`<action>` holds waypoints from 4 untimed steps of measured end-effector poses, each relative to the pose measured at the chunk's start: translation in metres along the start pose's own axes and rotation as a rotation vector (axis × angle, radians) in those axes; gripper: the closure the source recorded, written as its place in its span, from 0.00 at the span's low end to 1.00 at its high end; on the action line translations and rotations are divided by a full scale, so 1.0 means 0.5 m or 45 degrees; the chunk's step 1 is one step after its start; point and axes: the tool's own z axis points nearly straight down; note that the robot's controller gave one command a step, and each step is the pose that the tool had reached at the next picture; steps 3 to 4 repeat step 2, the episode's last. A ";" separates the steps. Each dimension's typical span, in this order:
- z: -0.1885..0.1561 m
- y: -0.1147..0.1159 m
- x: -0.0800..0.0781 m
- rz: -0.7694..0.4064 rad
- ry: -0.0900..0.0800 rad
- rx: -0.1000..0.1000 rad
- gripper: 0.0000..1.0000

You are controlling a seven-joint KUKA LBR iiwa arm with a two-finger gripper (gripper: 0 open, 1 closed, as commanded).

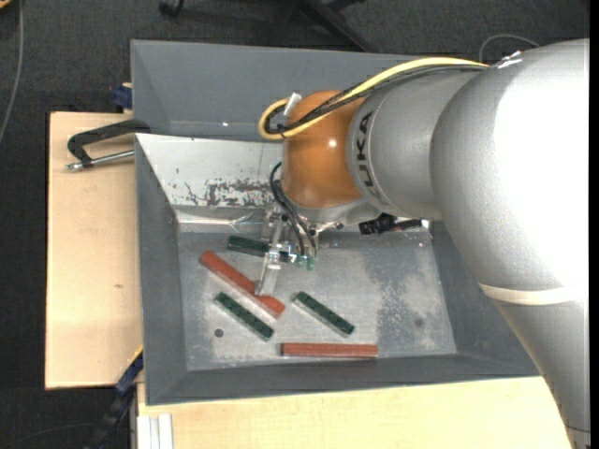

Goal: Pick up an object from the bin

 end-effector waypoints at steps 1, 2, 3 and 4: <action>-0.005 0.006 -0.012 0.400 -0.009 -0.006 1.00; -0.005 0.006 -0.012 0.400 -0.009 -0.006 1.00; -0.005 0.006 -0.012 0.400 -0.009 -0.006 1.00; -0.005 0.006 -0.012 0.400 -0.009 -0.006 1.00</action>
Offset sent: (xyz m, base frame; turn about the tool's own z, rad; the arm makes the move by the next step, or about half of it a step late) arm 0.0000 0.0000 0.0000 0.0000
